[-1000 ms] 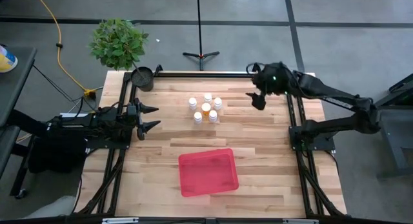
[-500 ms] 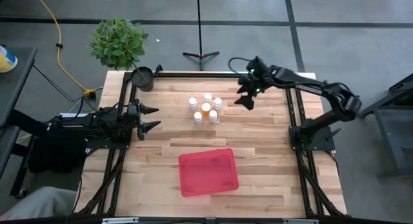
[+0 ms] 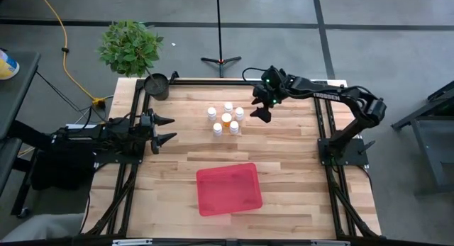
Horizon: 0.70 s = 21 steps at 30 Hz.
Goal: Pick and place pill bottles into a basket
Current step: Put the white pill bottle into the red bin
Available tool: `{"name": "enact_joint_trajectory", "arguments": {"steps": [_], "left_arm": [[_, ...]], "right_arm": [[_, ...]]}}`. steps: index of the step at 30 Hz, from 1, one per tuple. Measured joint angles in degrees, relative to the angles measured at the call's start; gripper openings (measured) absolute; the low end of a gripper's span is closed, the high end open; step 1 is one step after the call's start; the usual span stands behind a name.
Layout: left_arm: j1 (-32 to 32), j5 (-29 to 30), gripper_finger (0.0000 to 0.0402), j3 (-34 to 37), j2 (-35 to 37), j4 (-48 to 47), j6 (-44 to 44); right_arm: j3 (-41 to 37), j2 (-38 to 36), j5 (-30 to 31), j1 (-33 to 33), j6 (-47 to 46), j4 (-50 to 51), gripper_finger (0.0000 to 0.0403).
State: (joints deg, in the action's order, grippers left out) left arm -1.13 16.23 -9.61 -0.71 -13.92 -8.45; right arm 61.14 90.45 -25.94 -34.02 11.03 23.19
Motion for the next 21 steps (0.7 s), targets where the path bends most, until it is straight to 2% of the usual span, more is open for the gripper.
{"name": "enact_joint_trajectory", "arguments": {"steps": [7, 12, 21], "left_arm": [[0.0, 0.2, 0.0328, 0.0, -2.6, 0.1, -0.8], [0.0, 0.5, 0.0328, 0.0, -5.9, 2.7, -0.8], [0.0, -0.2, 0.0328, 0.0, -10.8, 8.2, 2.0]], "right_arm": [[0.0, 0.0, -0.1, 0.0, 0.0, -3.0, 0.0312], [0.0, 0.3, 2.1, 0.1, 0.0, -4.6, 0.0312], [10.0, 8.4, 5.2, 1.6, 1.3, 5.0, 0.0312]]}}
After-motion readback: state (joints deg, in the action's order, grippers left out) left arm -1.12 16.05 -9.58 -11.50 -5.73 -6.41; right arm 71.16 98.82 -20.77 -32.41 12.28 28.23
